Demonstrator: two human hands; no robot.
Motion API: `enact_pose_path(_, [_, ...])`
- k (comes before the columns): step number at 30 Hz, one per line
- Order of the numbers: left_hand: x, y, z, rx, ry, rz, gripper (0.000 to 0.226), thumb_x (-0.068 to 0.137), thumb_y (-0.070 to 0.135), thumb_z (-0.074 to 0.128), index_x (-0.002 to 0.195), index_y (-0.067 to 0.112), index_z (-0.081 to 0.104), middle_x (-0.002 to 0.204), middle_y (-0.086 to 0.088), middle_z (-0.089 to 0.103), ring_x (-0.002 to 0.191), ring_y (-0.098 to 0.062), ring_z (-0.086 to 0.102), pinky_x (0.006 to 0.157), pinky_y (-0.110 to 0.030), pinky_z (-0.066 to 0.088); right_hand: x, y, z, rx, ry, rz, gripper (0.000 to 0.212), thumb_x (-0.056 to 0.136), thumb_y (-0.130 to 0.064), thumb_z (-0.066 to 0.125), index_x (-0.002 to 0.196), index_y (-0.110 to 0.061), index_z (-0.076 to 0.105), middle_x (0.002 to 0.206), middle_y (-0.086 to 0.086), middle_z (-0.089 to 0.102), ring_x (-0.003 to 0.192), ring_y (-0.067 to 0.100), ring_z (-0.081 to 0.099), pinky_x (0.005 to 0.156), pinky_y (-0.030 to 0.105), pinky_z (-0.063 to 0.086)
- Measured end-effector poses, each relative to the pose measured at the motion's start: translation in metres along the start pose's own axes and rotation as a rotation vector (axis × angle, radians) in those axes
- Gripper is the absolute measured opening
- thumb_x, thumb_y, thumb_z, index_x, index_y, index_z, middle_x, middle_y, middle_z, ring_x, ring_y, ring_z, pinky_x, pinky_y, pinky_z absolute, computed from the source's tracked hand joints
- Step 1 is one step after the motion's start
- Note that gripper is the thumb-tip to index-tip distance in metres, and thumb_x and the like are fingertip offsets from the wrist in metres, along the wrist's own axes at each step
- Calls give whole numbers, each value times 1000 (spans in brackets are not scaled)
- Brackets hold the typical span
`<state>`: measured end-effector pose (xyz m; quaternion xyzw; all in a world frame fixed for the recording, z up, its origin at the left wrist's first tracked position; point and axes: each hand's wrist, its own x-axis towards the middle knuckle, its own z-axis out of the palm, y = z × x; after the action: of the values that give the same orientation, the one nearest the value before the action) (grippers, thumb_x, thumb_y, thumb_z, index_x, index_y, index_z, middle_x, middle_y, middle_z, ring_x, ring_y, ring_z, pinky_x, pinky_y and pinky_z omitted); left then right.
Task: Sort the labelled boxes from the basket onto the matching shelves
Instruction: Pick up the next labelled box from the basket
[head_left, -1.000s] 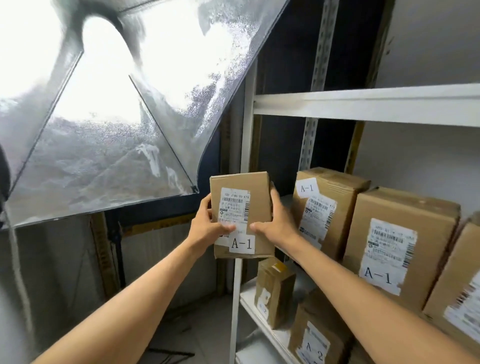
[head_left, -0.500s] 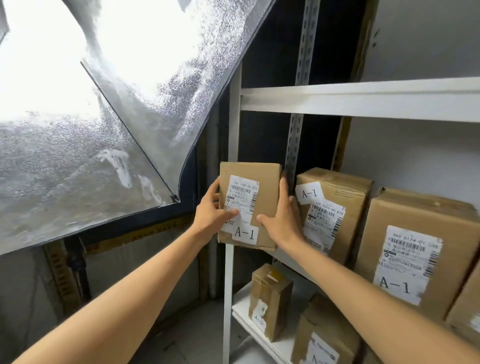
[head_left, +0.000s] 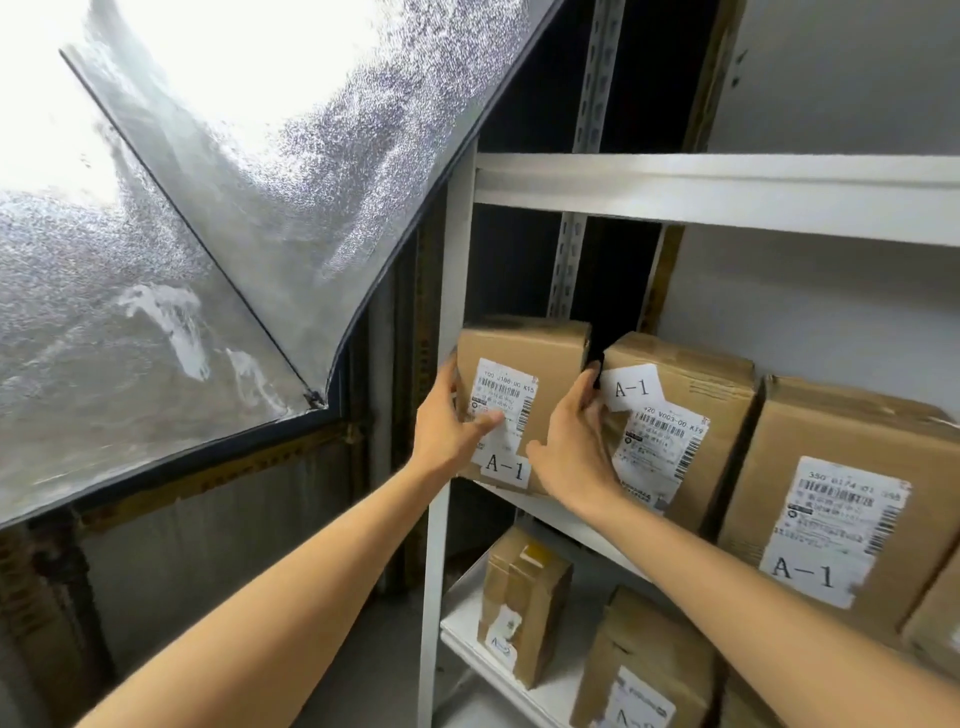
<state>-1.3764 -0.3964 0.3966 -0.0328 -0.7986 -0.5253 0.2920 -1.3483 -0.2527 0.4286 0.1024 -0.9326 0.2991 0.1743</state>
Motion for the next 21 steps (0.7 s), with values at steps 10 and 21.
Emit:
enact_pose_path(10, [5,-1,19,235,124,-80,75,76,17,80,135,12,34,135,-8,47,122,-24,52,99,-36,44,-3,-7,5,1,-13,34,106,89,-11,65,149,-5,-22,158,19,2,141,30,28,107,30,34])
enact_pose_path(21, [-2,2,15,359,69,-6,70,78,15,77,136,13,38,136,-7,45,120,-24,53,96,-36,47,-10,11,6,-16,67,-88,68,85,-3,64,140,-5,24,142,13,23,133,28,32,104,33,39])
